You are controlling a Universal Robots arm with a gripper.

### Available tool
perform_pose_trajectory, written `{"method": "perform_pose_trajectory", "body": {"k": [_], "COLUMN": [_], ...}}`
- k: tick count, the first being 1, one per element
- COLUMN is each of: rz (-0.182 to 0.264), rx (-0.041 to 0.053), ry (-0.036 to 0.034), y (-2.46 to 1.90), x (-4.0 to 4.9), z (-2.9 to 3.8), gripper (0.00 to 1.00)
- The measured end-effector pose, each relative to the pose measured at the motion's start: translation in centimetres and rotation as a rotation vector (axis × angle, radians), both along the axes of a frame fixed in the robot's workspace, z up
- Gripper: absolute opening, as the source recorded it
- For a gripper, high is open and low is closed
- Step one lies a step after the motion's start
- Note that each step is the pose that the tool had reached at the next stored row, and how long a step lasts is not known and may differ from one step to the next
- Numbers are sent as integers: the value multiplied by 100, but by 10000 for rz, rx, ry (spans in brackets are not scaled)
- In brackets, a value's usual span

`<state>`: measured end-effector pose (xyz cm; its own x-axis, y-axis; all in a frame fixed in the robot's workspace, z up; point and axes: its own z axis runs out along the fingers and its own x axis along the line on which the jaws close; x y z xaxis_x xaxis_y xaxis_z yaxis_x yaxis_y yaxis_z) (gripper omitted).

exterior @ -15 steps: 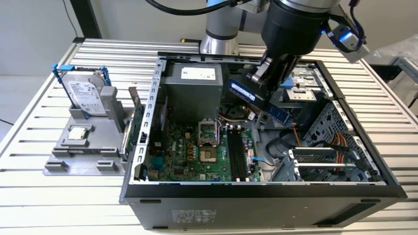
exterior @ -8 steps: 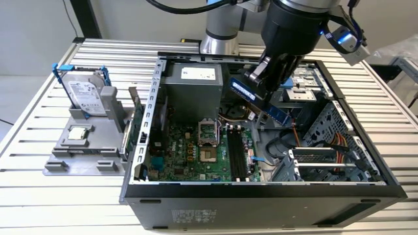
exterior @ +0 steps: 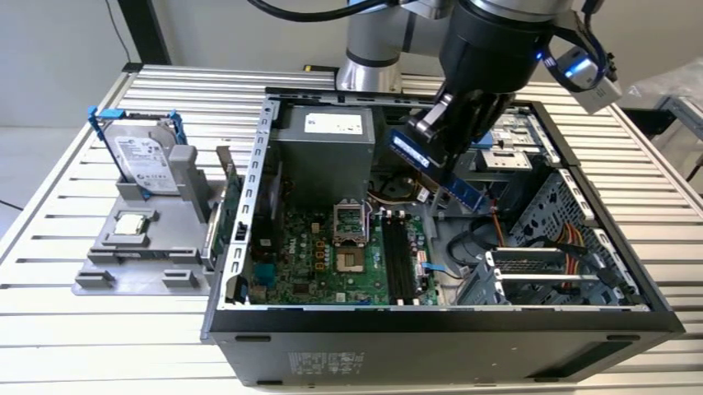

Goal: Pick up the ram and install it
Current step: 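Insert the ram into the slot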

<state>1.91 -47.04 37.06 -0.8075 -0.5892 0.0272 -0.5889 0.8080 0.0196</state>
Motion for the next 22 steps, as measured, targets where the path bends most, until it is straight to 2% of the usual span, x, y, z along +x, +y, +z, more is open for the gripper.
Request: {"method": "perform_pose_trajectory", "body": {"k": [1,4,8,12,22], "rz": [-61,-137,-240,-453,-1530], "rx": [4,91,143,144,142], "ry": [0,-12,-26,-29,-37], "y": [0,0,0,0,0], "x": [0,-1,0,0,0], "z": [0,0,-2,-2,-5], "gripper": [0,0,0,0,0]}}
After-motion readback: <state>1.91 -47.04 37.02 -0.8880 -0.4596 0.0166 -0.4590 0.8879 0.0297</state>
